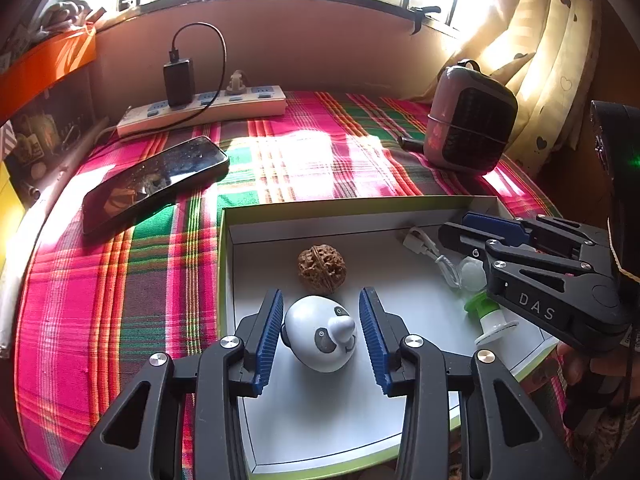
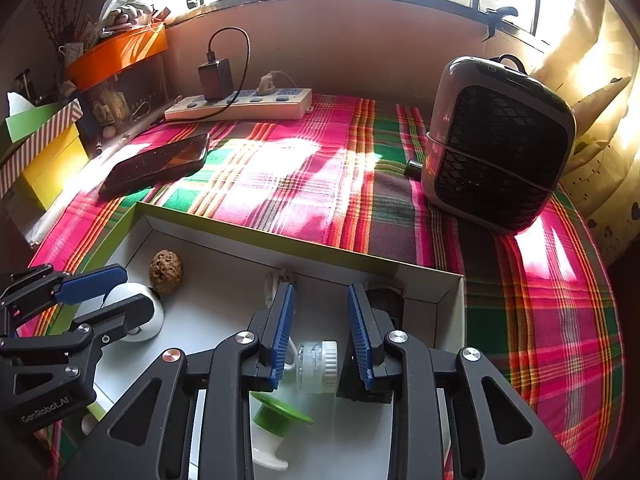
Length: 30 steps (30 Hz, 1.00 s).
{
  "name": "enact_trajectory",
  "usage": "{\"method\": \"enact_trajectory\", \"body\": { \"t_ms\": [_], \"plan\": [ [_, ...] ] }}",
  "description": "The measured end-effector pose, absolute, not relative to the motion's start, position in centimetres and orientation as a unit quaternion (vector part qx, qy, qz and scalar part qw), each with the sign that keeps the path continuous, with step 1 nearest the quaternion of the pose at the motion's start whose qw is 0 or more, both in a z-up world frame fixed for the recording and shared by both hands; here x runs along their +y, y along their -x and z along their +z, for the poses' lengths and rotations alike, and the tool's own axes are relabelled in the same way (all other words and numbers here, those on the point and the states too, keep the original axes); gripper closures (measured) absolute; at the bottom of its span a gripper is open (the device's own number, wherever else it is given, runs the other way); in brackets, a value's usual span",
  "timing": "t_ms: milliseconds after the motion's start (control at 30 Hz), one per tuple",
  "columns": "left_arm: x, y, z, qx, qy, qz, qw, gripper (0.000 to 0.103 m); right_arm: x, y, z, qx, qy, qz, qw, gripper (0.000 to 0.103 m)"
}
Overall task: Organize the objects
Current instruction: 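Open the right gripper to release the jar while the left gripper releases the panda figure, then withdraw both open grippers out of the box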
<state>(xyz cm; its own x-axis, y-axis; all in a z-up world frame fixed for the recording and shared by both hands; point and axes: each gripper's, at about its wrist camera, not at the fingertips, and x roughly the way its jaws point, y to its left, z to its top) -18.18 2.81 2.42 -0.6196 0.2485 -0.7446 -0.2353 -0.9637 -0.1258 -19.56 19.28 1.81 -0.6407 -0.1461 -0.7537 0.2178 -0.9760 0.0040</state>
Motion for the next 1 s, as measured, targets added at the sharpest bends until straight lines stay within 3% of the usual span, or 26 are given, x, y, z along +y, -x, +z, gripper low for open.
{"method": "enact_trajectory", "body": {
  "t_ms": [100, 1000],
  "plan": [
    [2.8, 17.8, 2.6, -0.005, 0.412, 0.902, 0.131, 0.065, 19.4, 19.2, 2.0, 0.04, -0.41, -0.906, 0.098, 0.068],
    [2.2, 13.0, 5.1, -0.001, 0.386, 0.914, 0.126, 0.064, 19.7, 14.7, 3.9, 0.024, -0.389, -0.917, 0.088, 0.068]
  ]
}}
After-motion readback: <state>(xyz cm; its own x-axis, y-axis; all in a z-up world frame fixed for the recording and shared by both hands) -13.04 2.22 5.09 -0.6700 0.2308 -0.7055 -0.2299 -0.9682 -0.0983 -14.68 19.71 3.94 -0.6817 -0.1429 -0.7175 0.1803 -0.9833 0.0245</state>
